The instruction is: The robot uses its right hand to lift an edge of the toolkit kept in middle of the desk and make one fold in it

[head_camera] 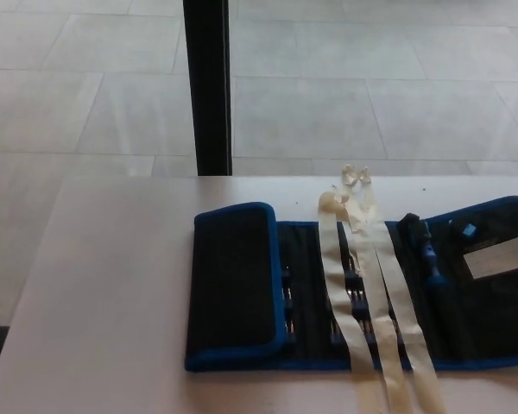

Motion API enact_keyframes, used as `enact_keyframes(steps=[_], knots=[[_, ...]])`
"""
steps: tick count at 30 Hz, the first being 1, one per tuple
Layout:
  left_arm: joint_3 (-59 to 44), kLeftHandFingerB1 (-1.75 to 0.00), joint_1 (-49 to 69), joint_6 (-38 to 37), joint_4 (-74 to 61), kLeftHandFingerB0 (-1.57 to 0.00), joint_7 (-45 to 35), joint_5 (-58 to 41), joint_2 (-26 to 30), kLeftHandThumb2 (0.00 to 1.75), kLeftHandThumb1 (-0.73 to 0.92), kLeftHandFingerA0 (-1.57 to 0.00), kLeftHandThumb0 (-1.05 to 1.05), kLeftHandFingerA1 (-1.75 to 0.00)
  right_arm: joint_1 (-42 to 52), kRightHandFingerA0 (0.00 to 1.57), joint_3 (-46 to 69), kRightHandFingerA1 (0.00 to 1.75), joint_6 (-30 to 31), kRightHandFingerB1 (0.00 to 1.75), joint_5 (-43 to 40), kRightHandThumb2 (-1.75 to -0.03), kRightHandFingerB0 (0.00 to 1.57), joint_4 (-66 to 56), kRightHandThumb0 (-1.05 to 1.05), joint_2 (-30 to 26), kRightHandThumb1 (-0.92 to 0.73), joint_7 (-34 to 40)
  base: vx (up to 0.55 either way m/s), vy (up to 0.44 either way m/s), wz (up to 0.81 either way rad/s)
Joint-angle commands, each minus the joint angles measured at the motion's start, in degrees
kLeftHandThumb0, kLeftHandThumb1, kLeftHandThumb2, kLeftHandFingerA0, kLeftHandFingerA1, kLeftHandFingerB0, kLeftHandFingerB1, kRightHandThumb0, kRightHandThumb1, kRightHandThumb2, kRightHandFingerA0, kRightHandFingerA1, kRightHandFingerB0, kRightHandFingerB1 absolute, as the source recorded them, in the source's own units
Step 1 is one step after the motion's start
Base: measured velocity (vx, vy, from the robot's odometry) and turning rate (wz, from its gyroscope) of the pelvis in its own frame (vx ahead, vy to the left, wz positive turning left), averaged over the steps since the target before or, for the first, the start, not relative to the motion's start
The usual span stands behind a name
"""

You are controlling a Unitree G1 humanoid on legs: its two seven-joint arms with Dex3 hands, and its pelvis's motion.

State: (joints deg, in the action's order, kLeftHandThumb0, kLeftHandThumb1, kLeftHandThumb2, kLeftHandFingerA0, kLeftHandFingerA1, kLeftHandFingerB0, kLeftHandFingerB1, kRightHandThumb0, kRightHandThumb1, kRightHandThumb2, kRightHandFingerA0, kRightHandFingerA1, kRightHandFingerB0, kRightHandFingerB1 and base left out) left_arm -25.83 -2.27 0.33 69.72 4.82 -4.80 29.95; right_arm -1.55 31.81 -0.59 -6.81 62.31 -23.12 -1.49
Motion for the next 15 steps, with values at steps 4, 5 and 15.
enact_keyframes(steps=[4, 5, 15], knots=[[-3.5, -0.59, -0.7, 0.0, 2.9, -0.62, 2.4, -3.4, 2.5, 0.54, 0.47, -0.73, -0.47, -0.75, -3.9, 1.15, 15.3, 1.56, 6.2, 1.01, -13.3, -0.61, 0.74, -2.1, -0.55, -6.9, -0.58, 5.8, 0.0, 0.0, 0.0], [-3.4, -0.58, -0.6, -0.1, 3.0, -0.61, 2.3, -3.1, 2.6, 0.54, 0.48, -0.72, -0.47, -0.74, -5.3, 0.91, 17.6, 1.34, 7.7, 0.94, -14.7, -0.59, 0.66, -1.4, -0.55, -8.0, -0.6, 8.0, 0.0, 0.0, 0.0], [-3.6, -0.57, -0.1, -0.5, 3.0, -0.67, 2.1, -3.0, 2.5, 0.54, 0.48, -0.75, -0.48, -0.73, -14.7, 1.32, 26.5, 1.5, 10.0, 0.78, -18.9, -0.9, 0.37, 1.1, -0.7, -17.4, -0.62, 7.7, 0.0, 0.0, 0.0]])
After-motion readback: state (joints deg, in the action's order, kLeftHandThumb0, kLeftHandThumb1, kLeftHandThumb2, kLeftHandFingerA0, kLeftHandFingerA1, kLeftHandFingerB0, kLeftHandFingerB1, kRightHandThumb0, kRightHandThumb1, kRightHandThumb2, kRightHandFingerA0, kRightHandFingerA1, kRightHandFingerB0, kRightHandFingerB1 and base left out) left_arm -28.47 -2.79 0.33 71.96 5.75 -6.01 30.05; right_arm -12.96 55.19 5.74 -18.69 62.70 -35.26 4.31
